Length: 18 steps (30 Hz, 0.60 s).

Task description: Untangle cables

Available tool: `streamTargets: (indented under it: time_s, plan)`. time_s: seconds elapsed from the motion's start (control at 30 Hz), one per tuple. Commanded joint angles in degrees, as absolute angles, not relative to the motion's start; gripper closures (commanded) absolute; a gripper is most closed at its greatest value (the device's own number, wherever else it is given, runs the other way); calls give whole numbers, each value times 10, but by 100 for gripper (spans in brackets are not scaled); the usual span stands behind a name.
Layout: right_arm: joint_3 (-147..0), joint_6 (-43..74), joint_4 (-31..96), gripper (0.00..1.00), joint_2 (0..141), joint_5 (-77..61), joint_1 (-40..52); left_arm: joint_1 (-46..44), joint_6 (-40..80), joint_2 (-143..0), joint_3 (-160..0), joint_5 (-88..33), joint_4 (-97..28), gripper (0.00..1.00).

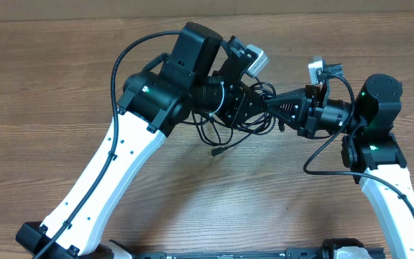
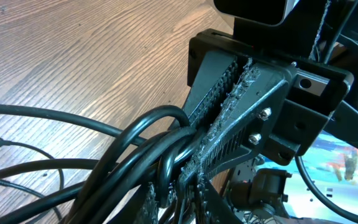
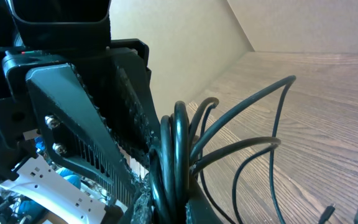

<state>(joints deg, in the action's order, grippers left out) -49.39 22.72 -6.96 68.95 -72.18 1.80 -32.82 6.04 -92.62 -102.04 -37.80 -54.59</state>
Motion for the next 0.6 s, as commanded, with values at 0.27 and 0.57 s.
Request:
streamTargets:
  time_s: [0.27, 0.57]
  plan:
    - [-507, 227, -74, 96, 682, -758, 25, -314, 64, -918, -1034, -388, -531, 96]
    - [-507, 227, -74, 96, 682, -758, 25, -314, 64, -918, -1034, -378, -531, 96]
